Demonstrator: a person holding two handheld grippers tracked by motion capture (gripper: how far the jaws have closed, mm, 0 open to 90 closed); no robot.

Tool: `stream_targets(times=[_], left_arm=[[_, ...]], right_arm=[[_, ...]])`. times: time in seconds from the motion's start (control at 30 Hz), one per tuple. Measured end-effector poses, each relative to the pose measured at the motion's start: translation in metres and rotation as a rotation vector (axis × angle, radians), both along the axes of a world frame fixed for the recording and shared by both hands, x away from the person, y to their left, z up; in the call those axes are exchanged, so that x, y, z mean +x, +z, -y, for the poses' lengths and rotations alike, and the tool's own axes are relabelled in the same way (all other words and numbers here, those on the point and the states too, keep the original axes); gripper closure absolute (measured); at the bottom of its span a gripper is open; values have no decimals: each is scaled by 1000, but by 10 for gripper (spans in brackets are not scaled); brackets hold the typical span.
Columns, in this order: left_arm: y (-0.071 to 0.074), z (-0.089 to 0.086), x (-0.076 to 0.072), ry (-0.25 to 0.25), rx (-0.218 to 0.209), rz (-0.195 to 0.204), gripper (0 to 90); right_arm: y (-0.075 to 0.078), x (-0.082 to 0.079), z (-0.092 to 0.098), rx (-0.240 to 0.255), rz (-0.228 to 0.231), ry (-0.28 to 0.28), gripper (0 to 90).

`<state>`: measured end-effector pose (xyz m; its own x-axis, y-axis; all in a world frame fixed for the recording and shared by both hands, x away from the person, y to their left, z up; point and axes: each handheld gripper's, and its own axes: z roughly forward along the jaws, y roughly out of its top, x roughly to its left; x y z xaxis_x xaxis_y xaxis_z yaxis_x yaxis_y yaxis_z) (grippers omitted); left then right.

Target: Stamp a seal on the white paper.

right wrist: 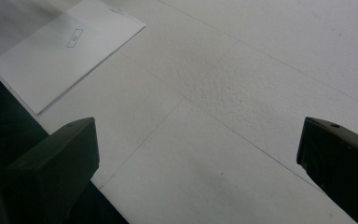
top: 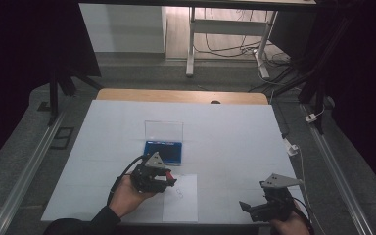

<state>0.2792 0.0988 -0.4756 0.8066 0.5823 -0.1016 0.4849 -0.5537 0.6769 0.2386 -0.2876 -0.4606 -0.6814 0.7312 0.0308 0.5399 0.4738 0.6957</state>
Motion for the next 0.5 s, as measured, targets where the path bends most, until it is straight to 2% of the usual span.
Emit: stream_targets(times=[0.5], left_arm=[[7,-25,10,75,-14,12,579]], right_arm=[[0,0,0,-4,0,3,0]])
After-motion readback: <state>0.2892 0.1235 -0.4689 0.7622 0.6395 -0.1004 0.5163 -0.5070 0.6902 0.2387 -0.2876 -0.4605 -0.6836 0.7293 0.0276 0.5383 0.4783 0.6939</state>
